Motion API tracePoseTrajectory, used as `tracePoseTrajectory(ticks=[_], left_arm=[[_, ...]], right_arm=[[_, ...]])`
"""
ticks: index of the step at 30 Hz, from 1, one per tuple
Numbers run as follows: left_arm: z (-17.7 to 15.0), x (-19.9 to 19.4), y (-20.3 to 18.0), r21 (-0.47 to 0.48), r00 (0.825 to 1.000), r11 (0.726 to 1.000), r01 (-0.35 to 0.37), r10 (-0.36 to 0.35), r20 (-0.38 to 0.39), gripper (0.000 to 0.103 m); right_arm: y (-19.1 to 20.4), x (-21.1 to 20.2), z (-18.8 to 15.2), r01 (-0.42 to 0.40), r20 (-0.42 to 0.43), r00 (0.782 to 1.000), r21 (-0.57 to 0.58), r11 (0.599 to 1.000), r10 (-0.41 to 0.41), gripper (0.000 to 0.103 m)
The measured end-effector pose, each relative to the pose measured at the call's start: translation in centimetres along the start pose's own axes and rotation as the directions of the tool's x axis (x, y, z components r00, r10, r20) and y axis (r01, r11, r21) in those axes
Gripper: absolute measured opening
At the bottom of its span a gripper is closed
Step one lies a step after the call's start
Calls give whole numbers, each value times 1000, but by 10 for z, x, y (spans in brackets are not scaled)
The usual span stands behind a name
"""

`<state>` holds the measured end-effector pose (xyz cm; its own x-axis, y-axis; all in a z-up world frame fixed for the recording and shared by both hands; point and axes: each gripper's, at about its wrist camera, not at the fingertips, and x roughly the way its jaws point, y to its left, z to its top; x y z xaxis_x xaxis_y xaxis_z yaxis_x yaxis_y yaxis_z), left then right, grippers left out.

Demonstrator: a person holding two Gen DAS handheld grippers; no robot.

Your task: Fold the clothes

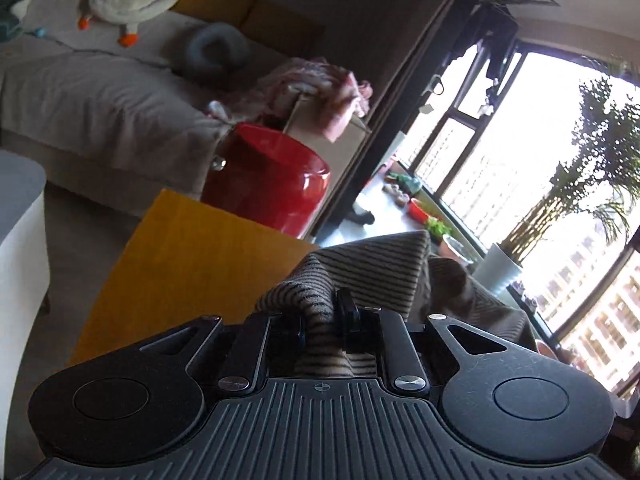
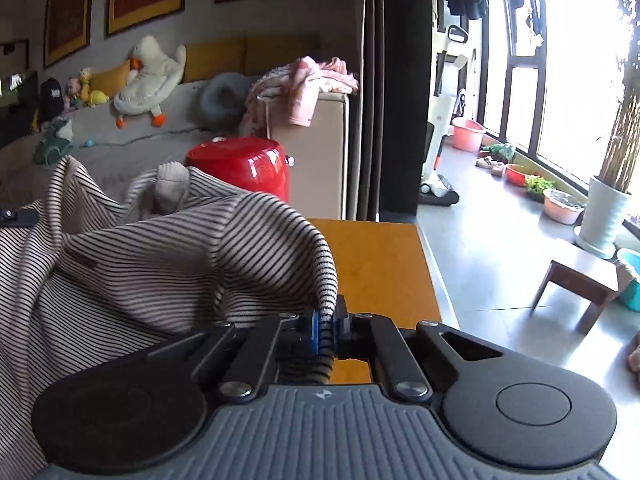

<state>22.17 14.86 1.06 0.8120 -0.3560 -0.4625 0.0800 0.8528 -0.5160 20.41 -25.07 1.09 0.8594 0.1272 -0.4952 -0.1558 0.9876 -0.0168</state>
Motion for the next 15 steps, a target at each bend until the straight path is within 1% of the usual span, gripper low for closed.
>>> tracePoseTrajectory(ticks=[2,3,5,7,8,9,10,11,12,13,14,15], left_arm=[[2,11,24,-94,999,995,22,-25,-32,19],[3,16,33,-127,998,991,28,-34,-44,19],[2,23,43,-156,998,987,28,-37,-58,19],[0,26,44,-152,997,988,24,-34,-64,21],[-2,26,42,-143,997,989,24,-34,-64,28],[-4,26,40,-137,997,990,27,-36,-63,38],[-5,25,37,-135,997,990,34,-43,-61,43],[-6,24,34,-132,997,990,43,-51,-58,51],[-9,23,31,-124,997,991,52,-59,-56,58],[-12,22,26,-108,996,992,58,-64,-53,61],[-16,20,22,-90,996,994,63,-68,-55,67],[-21,21,20,-81,995,994,68,-73,-61,70]], right_arm=[[1,11,2,24,-13,1000,-40,999,-24,6],[2,16,4,35,-19,999,-59,998,-36,6],[3,27,6,58,-31,998,-99,993,-61,6],[4,37,8,80,-42,995,-139,987,-86,9],[7,38,12,86,-38,995,-151,985,-92,14],[10,36,16,87,-27,995,-159,984,-92,22],[13,32,22,85,-12,996,-163,983,-88,27],[17,27,27,82,6,997,-167,983,-82,36],[20,22,31,73,21,997,-162,984,-70,39],[23,16,35,49,28,999,-147,988,-46,39],[27,12,37,1,21,1000,-127,992,2,39],[32,8,38,-58,9,998,-104,993,60,39]])
